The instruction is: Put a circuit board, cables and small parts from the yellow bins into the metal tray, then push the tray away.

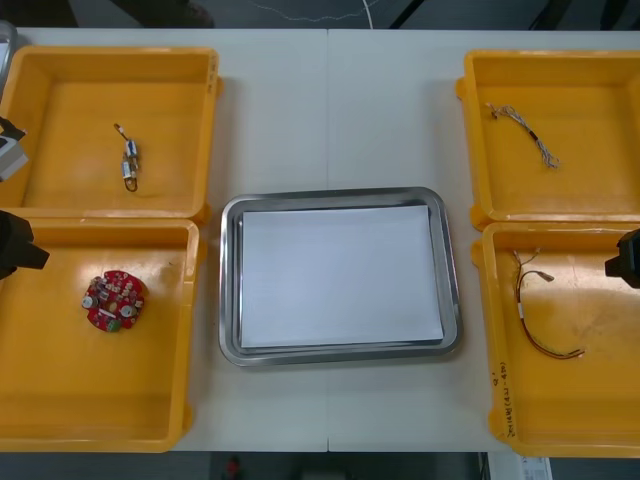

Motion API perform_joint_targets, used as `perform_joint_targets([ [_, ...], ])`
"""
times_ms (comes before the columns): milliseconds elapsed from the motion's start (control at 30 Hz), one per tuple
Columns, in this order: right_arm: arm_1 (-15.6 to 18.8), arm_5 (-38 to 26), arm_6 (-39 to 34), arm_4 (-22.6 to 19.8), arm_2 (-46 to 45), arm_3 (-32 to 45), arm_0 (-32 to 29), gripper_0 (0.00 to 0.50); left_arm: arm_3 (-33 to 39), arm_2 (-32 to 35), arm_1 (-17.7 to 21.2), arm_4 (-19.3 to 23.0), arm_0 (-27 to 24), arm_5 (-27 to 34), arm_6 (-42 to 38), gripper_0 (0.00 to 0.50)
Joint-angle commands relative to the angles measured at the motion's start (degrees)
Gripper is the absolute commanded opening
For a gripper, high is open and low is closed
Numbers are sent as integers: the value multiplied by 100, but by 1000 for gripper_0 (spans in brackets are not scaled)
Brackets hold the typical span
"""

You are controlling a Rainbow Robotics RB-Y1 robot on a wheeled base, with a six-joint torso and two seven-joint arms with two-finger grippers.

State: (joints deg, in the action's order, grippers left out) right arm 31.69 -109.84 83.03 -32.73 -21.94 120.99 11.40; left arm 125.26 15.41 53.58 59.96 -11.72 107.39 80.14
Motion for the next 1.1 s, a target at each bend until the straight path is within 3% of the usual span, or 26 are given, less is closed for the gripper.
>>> perform_joint_targets([
  [33,22,-16,-68,12,50,56,-15,500,95,33,-23,-46,64,-25,415,500],
  [1100,22,-16,-68,12,50,56,-15,500,113,33,-32,-29,64,36,388,500],
])
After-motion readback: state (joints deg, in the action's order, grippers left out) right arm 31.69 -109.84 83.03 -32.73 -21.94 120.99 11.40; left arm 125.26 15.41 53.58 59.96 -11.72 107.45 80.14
